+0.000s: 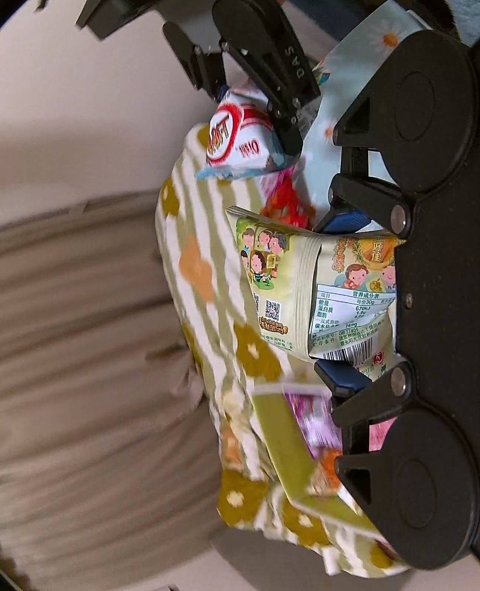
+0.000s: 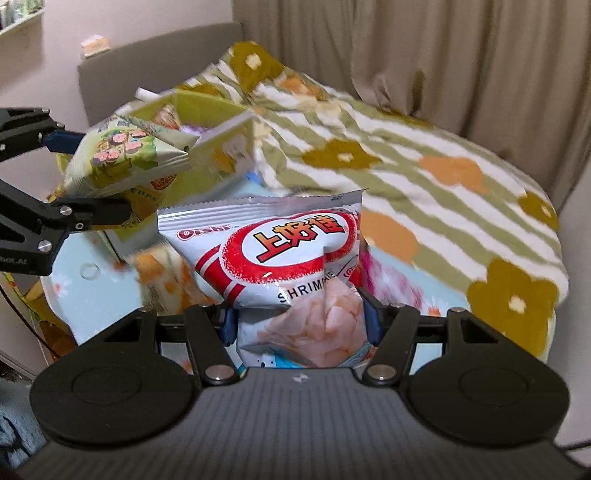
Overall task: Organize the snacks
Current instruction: 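Carry both bags into the box and open both tools to release them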
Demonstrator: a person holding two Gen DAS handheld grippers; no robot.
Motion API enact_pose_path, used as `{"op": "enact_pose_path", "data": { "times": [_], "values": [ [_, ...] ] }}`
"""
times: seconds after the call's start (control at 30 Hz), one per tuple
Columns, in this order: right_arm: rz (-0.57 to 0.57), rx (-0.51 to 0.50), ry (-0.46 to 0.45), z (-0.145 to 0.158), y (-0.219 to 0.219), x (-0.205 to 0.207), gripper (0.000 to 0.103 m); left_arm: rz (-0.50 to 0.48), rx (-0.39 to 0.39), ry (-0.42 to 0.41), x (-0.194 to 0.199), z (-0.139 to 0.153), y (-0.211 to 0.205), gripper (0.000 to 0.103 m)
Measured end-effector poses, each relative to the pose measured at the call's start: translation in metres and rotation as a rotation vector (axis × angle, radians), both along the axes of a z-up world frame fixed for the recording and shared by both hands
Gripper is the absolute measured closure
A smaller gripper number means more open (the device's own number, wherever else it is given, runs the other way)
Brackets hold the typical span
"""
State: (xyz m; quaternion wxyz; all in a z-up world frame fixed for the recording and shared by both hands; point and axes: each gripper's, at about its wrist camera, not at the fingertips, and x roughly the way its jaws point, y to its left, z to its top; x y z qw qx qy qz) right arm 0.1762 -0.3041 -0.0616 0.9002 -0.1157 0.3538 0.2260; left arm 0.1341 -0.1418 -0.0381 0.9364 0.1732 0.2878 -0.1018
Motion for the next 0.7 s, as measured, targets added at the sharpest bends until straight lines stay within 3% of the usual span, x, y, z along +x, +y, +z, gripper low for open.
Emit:
{"op": "enact_pose_path", "data": {
  "times": [0.37, 0.7],
  "values": [
    [0.025, 0.089, -0.046, 0.047, 0.11, 0.049, 0.026, 0.203, 0.012, -0.069, 0.038, 0.037, 0.125, 0.03],
    [-0.117, 0.156, -0.036, 0.068, 0.221, 0.13, 0.026, 0.139, 0.0, -0.016, 0.141, 0.047, 0.221, 0.029]
  ]
}}
